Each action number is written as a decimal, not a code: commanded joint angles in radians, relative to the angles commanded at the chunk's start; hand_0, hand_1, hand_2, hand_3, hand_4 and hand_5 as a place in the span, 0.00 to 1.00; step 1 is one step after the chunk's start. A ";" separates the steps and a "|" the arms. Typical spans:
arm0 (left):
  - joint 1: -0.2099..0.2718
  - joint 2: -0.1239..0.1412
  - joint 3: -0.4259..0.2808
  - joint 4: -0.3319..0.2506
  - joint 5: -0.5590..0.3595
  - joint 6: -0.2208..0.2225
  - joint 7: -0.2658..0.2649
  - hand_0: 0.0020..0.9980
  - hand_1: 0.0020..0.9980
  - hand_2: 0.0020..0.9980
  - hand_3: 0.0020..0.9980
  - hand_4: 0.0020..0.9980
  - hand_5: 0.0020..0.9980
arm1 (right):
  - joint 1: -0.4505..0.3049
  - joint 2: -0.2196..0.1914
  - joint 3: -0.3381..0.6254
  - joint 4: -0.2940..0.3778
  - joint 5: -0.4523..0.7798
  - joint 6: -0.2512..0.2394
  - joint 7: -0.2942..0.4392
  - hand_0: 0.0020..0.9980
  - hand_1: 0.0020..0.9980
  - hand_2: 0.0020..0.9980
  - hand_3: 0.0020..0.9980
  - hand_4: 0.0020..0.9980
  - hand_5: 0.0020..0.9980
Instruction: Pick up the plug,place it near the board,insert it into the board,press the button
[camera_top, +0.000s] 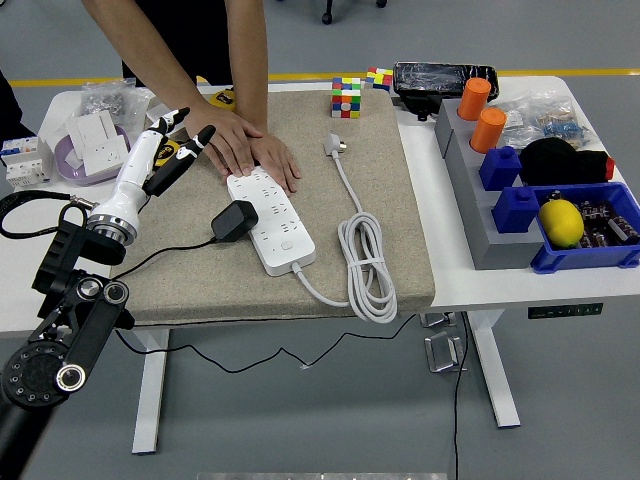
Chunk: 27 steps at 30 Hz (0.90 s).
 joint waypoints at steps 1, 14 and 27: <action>0.016 -0.004 0.003 -0.035 -0.044 0.003 0.027 0.92 0.98 0.95 0.95 1.00 1.00 | 0.000 0.000 0.001 0.000 0.000 0.000 0.000 1.00 0.93 0.85 0.84 1.00 1.00; 0.142 -0.027 0.058 -0.175 -0.149 -0.031 0.124 0.97 0.98 0.94 0.92 1.00 1.00 | -0.004 0.001 0.008 0.000 -0.004 -0.001 0.003 1.00 0.92 0.84 0.84 1.00 1.00; 0.172 -0.023 0.108 -0.142 -0.127 -0.063 0.134 0.99 0.97 0.92 0.91 1.00 1.00 | -0.003 0.000 0.014 0.003 -0.005 0.000 0.006 1.00 0.91 0.84 0.84 1.00 1.00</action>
